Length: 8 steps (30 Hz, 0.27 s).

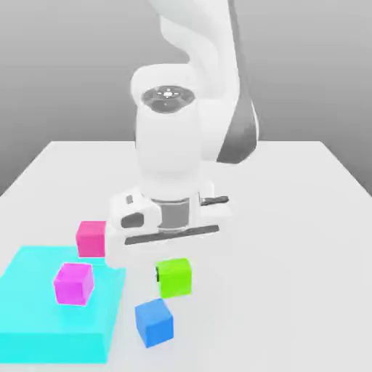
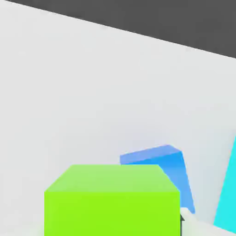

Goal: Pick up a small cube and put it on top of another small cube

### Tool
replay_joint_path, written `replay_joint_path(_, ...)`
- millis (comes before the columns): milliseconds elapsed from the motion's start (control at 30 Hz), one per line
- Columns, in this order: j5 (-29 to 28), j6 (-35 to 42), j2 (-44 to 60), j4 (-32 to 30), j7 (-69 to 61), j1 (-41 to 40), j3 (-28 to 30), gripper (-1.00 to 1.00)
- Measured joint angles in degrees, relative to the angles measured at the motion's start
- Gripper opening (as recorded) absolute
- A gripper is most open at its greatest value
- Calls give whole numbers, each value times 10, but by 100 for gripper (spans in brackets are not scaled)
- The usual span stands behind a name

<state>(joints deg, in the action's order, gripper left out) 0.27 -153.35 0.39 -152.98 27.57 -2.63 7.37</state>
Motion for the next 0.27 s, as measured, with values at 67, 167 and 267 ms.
replay_joint_path(67, 8, -30, 33, 3, -6, 2, -17, -100)
replay_joint_path(167, 22, -83, 88, 5, -15, 2, -27, 100)
replay_joint_path(267, 22, -83, 88, 5, -15, 2, -27, 100)
